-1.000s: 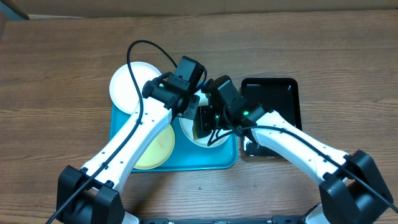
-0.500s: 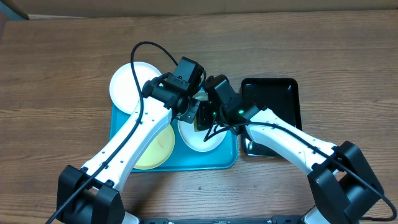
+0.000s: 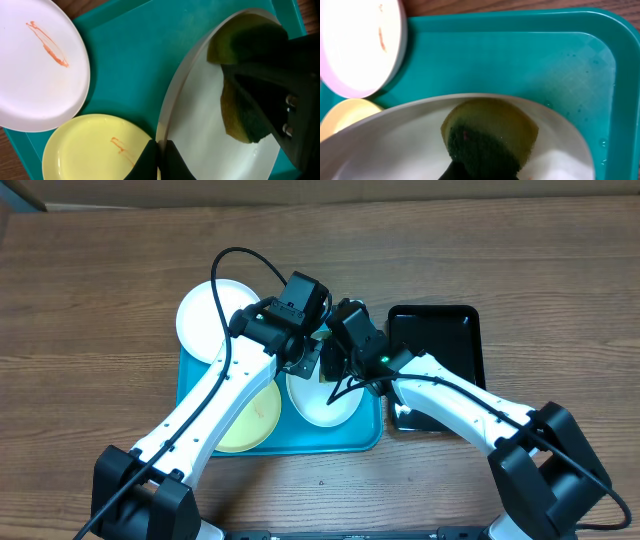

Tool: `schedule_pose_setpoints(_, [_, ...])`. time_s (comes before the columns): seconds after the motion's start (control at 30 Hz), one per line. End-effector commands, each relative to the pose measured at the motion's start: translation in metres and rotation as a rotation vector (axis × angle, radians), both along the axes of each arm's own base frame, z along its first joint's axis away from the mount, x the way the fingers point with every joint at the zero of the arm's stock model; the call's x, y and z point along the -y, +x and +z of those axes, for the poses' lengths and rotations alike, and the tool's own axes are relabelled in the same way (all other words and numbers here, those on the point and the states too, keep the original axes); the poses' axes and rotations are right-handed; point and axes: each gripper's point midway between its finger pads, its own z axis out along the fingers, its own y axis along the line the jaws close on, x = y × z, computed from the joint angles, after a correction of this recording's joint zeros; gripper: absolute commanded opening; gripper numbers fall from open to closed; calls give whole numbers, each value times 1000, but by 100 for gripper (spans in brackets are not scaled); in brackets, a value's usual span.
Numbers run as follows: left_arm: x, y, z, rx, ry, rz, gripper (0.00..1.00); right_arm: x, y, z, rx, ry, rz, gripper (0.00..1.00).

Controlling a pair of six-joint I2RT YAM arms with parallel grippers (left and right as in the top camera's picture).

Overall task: Clean dirty plates on tray and stack at the side
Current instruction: 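Scrub the white plate with the sponge while the left gripper holds it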

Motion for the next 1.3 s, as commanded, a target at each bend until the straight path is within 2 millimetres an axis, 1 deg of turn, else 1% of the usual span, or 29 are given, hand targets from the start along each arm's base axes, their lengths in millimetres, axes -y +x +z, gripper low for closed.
schedule_pose_setpoints(0.0, [9, -6, -5, -29, -16, -47, 4, 2, 4, -3, 21, -25, -17, 4])
schedule_pose_setpoints(0.33, [9, -4, -4, -23, -18, -37, 4, 3, -1, -8, -11, -31, -14, 4])
schedule_pose_setpoints(0.4, [9, -4, -4, -21, -18, -37, 4, 1, -5, -9, -36, -7, -12, 4])
schedule_pose_setpoints(0.6, [7, 0, -3, -2, -28, 36, 4, -1, -9, -7, -147, 123, 30, 4])
schedule_pose_setpoints(0.7, [7, 1, -3, 0, -34, 47, 4, 3, -7, -4, -189, 183, 39, 4])
schedule_pose_setpoints(0.8, [7, 1, -3, 0, -33, 47, 4, 12, -2, -4, -209, 203, 22, 4])
schedule_pose_setpoints(0.9, [7, 1, -3, 2, -34, 47, 4, 19, -1, -8, -218, 199, 6, 4])
schedule_pose_setpoints(1.27, [9, 3, -2, 11, -42, 55, 4, 26, -13, -31, -234, 188, 1, 4])
